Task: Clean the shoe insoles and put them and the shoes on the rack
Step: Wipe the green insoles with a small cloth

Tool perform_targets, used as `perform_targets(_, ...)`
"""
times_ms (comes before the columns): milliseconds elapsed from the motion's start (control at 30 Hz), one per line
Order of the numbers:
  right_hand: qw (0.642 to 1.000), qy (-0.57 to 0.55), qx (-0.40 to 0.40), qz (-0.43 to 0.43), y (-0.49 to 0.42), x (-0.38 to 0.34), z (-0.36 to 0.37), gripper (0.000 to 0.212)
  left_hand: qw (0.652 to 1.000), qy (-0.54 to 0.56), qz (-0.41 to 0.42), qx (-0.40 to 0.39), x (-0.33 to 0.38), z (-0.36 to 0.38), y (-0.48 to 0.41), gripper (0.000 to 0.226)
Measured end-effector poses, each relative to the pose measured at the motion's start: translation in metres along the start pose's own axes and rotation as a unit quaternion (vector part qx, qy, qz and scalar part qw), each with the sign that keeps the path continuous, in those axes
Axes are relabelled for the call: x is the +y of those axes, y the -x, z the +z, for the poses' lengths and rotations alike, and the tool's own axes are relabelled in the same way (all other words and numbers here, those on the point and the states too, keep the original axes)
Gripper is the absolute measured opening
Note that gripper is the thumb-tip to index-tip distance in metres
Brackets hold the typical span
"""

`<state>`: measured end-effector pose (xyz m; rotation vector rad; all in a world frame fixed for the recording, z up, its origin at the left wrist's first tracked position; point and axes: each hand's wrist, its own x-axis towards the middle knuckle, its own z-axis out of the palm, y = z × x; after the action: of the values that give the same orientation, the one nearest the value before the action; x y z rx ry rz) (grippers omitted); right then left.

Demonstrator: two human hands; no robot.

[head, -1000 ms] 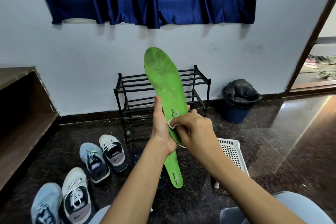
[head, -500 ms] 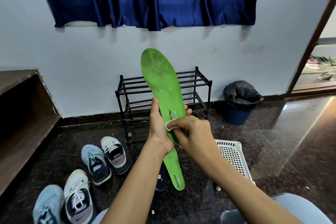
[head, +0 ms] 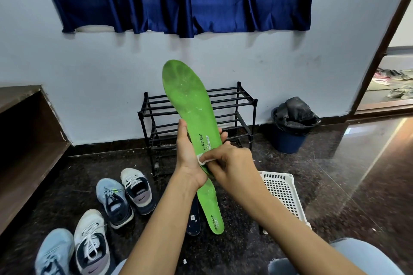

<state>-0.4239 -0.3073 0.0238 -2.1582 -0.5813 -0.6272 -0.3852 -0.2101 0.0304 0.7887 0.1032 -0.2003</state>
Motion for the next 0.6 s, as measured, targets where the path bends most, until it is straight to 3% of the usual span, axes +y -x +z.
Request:
perform_targets(300,0.999,-0.009,0.052,-0.013,-0.003,0.010,-0.004,0.021,0.999,-0.032,-0.029,-0.004,-0.014,0.010,0.005,0.084)
perform_targets(500,1.000,-0.002,-0.002,-0.021,0.005,0.007,-0.002,0.022,0.999,0.033,0.011,-0.008,-0.001,0.004,0.000,0.080)
perform_targets(600,1.000,-0.002,0.008,-0.022,0.003,0.008,-0.001,0.021,1.000,0.028,0.010,-0.005,-0.003,0.006,0.002,0.080)
